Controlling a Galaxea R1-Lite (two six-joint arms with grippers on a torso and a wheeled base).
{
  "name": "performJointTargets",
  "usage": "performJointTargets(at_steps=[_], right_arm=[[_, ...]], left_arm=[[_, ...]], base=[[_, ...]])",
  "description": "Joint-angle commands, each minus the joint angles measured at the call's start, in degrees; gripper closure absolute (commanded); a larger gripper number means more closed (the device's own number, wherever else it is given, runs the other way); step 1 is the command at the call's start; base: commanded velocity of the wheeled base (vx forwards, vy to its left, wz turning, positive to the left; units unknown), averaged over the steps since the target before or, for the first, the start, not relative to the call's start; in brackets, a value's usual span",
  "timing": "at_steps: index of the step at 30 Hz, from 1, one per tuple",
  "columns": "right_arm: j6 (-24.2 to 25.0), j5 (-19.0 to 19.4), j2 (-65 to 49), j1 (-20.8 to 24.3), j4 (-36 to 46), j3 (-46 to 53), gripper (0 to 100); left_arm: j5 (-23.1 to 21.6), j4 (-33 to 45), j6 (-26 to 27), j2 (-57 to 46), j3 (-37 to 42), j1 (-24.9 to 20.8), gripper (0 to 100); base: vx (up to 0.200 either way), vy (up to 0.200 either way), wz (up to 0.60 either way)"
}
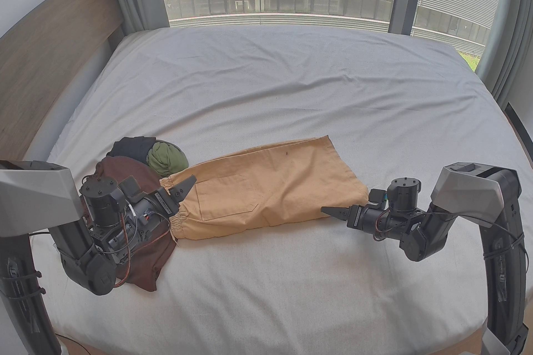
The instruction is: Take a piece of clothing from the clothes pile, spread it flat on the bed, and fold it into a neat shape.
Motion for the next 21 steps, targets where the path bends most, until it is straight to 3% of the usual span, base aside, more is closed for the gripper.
performJointTargets(at_steps=[1, 10, 16, 21], right_arm=[[1.5, -0.2, 2.8, 1.7, -0.5, -3.4, 0], [4.0, -3.3, 8.1, 3.6, -1.7, -10.0, 0], [8.4, -4.0, 11.1, 5.4, -8.1, -12.4, 0], [8.7, -5.8, 12.8, 5.5, -9.2, -14.7, 0]], left_arm=[[0.0, -0.1, 0.0, 0.3, 0.0, 0.0, 0], [0.0, -0.1, -0.1, 0.5, 0.0, 0.1, 0], [-0.1, -0.1, -0.2, 0.5, -0.1, 0.1, 0], [-0.1, -0.1, -0.1, 0.7, -0.1, 0.1, 0]], base=[[0.000, 0.000, 0.00], [0.000, 0.000, 0.00], [0.000, 0.000, 0.00], [0.000, 0.000, 0.00]])
